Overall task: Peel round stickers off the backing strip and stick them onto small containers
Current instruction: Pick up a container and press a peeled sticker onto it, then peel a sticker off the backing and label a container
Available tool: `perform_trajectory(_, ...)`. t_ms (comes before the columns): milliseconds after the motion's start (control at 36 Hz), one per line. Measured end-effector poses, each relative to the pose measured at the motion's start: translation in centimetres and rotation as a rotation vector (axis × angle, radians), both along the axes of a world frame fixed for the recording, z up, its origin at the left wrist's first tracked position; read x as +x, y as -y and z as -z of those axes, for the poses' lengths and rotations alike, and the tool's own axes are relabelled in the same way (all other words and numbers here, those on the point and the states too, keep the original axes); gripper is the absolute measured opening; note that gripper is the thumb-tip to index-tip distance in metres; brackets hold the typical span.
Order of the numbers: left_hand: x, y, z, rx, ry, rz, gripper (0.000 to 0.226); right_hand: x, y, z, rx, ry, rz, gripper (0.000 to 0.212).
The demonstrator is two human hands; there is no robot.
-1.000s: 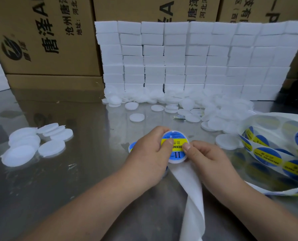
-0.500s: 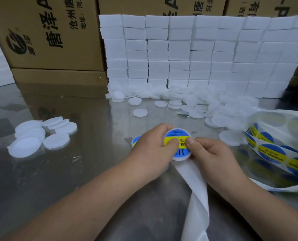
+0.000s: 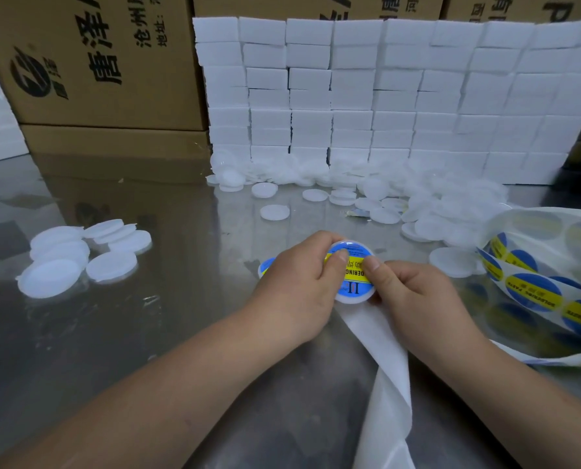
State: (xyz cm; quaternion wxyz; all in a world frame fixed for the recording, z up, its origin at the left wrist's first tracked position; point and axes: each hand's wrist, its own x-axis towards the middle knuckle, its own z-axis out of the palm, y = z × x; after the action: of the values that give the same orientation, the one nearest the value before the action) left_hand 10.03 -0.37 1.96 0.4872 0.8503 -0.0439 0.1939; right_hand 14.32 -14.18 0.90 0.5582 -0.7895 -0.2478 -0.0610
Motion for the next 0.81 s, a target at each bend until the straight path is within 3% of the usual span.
perform_trajectory(111,-0.1,-0.1,-0.1,0.027,0.018,-0.027,0.017,0.1,-0.1,0.2,0.019,0.002,-0.006,0.044)
perform_trajectory(250,0.0,-0.2,0.0,-0.002,0.032,-0.072,0.029,0.2,-0.1,0.4,0.063,0.003,0.021,0.051)
perform_trajectory(444,1.3,-2.3,-0.1,-0.006,0.069,-0.320,0.022,0.3,0.1,0.2,0.102,-0.038,0.075,0.039)
perform_trajectory(583,2.3,-3.3,0.7,0.249,-0.080,-0.402,0.035,0.0,-0.1,0.2,0.070,-0.070,0.039,0.021)
perform_trajectory(806,3.1,-3.6,1.3,0.435,-0.330,-0.426,0.033,0.4,-0.1,0.5,0.068,-0.042,0.052,0.031)
